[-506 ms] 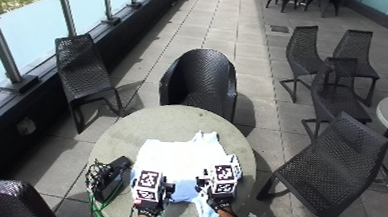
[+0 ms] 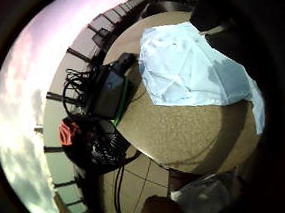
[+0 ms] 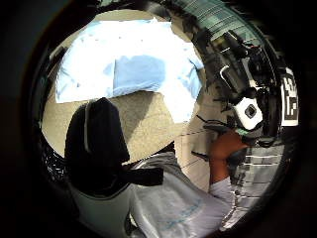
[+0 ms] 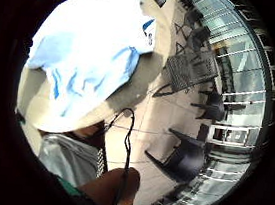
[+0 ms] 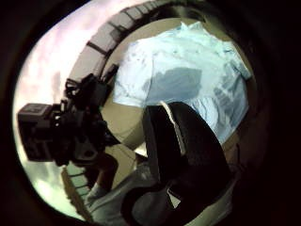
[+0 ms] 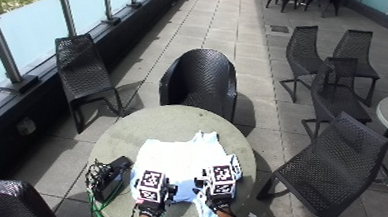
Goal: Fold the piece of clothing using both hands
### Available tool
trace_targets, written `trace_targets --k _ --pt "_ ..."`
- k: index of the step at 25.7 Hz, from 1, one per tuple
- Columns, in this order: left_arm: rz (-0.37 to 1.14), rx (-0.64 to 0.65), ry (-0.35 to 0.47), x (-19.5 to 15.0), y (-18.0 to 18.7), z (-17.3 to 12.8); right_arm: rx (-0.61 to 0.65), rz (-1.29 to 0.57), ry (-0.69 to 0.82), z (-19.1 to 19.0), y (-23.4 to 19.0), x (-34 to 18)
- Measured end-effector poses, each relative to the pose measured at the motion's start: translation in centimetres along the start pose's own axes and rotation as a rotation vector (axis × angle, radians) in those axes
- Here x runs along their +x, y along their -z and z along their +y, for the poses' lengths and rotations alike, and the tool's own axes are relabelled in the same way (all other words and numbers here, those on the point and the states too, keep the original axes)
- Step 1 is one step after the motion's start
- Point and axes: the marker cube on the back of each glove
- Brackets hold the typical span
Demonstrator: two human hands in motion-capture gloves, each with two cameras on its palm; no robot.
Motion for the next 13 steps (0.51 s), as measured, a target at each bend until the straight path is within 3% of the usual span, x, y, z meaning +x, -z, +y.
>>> trace_targets --k 7,13 --pt "-0.033 0.025 0.043 -1.4 -3.9 -0.8 -0.066 0.03 -0.007 0.4 -4.1 1.2" --pt "-0.019 -0.125 0.07 -4.4 -10.8 -2.2 -0.259 0.018 0.007 0.1 -10.7 2.1"
